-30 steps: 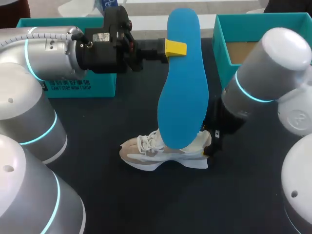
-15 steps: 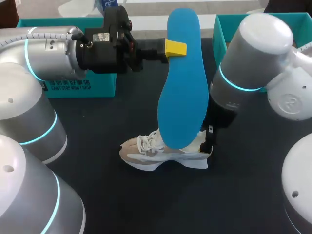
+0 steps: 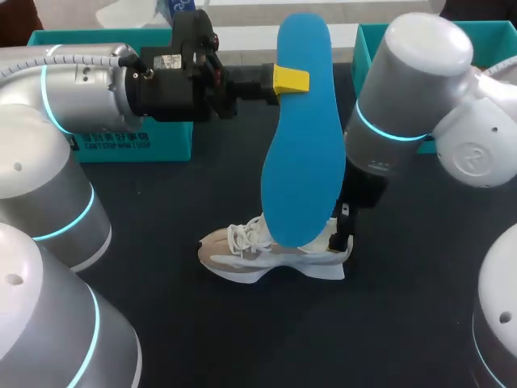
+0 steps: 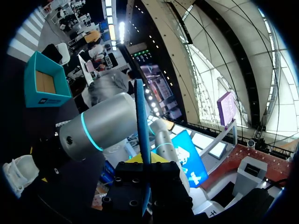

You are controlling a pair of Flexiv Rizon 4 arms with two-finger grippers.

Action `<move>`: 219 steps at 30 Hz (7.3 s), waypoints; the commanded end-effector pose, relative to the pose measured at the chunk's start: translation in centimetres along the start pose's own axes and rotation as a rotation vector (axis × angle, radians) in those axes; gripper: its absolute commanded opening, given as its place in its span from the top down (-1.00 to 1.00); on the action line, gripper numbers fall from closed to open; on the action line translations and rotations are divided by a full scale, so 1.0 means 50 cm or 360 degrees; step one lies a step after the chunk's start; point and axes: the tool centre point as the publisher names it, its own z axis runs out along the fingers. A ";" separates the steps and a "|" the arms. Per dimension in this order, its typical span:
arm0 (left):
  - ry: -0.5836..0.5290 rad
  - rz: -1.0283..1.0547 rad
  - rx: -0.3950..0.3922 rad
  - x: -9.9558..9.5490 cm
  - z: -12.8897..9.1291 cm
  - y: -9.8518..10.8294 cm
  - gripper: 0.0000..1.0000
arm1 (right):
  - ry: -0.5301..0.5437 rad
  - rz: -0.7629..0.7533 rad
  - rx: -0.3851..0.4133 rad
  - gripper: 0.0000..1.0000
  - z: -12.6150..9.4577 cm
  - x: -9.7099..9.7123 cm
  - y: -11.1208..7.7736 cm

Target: Take the shoe out of the shoebox, open the shoe tongue, remove and reinsert the insole, then place the shoe into the shoebox

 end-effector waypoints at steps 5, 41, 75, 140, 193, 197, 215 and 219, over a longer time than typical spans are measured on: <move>-0.0002 -0.0001 0.0001 -0.002 0.006 0.000 1.00 | -0.0030 0.0018 -0.0019 -1.00 0.010 -0.032 0.054; -0.0002 -0.0001 0.0001 -0.002 0.006 0.000 1.00 | 0.0172 -0.0042 0.0103 1.00 0.159 -0.070 0.089; -0.0002 -0.0001 0.0001 -0.002 0.006 0.000 1.00 | 0.0194 0.1246 -0.0337 1.00 0.072 -0.002 0.049; -0.0002 -0.0001 0.0001 -0.002 0.006 0.000 1.00 | 0.0356 0.1988 -0.0521 -1.00 0.142 0.042 0.112; -0.0002 -0.0001 0.0001 -0.002 0.006 0.000 1.00 | 0.1151 0.1878 -0.1087 -1.00 -0.138 0.049 0.157; -0.0002 -0.0001 0.0001 -0.002 0.006 0.000 1.00 | 0.1267 0.1853 -0.1227 -1.00 -0.172 0.047 0.153; -0.0002 -0.0001 0.0001 -0.002 0.006 0.000 1.00 | 0.1470 0.1774 -0.1422 -1.00 -0.304 0.038 0.089; -0.0002 -0.0001 0.0001 -0.002 0.006 0.000 1.00 | 0.1477 0.1780 -0.1385 -1.00 -0.319 0.033 0.086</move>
